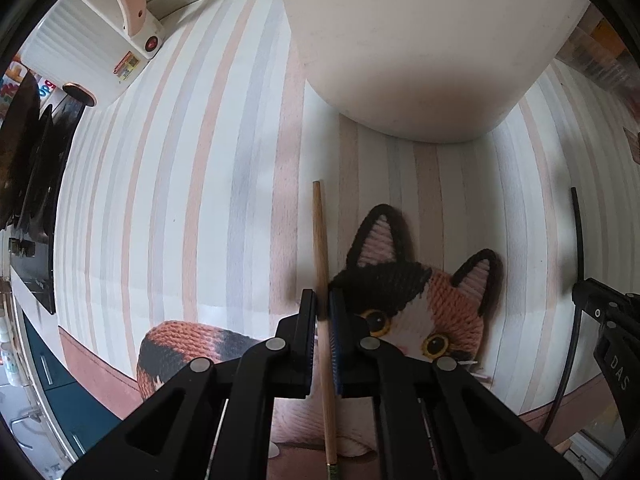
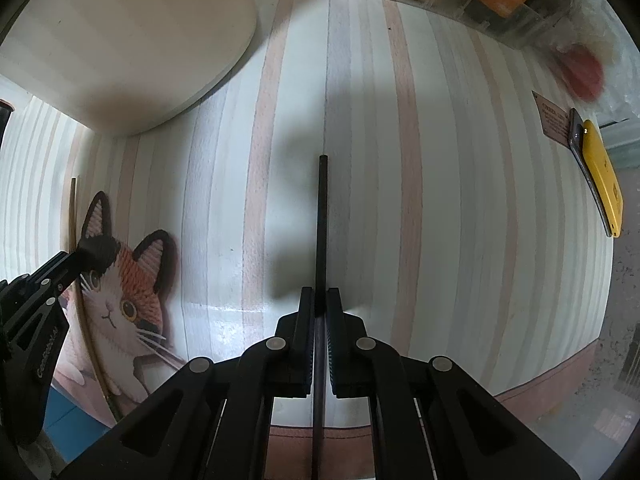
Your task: Organize utensils
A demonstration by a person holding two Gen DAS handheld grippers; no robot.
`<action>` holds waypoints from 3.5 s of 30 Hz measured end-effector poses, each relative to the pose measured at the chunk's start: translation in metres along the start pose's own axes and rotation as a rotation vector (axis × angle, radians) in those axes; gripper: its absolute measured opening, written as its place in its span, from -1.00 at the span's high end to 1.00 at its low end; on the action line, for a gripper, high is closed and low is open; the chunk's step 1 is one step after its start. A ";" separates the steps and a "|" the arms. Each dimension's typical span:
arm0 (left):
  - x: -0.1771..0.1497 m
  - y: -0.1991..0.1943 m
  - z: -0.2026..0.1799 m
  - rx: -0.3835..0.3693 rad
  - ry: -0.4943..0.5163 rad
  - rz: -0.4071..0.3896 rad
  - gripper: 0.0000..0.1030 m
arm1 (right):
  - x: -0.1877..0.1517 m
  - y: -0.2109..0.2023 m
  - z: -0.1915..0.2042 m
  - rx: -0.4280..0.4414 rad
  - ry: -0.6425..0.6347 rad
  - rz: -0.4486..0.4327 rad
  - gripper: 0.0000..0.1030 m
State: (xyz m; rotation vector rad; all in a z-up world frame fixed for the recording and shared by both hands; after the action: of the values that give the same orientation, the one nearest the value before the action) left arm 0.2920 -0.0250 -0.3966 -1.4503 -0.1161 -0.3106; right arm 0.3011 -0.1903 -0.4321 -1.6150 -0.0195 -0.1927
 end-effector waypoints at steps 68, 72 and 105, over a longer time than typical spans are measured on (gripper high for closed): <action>0.162 -0.335 0.099 -0.176 -0.216 -0.737 0.93 | 0.131 -0.392 0.014 0.249 0.040 -0.798 0.91; 0.183 -0.341 0.091 -0.195 -0.196 -0.749 0.93 | 0.145 -0.412 0.016 0.258 0.035 -0.820 0.91; 0.224 -0.308 0.090 -0.216 -0.212 -0.702 0.79 | 0.200 -0.352 0.018 0.298 0.114 -0.730 0.91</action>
State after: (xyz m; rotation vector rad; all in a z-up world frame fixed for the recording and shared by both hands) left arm 0.4301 0.0051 -0.0319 -1.6189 -0.7929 -0.7558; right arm 0.4545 -0.1737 -0.0572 -1.2378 -0.5302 -0.8041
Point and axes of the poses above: each gripper's, at about its wrist camera, not at the fingertips, and y roughly the way its jaws point, z to its left, x to its top, the point moved 8 cm from there along y, roughly the way its jaws point, and after that the axes turned 10 degrees about -z, right-handed, at the moved point
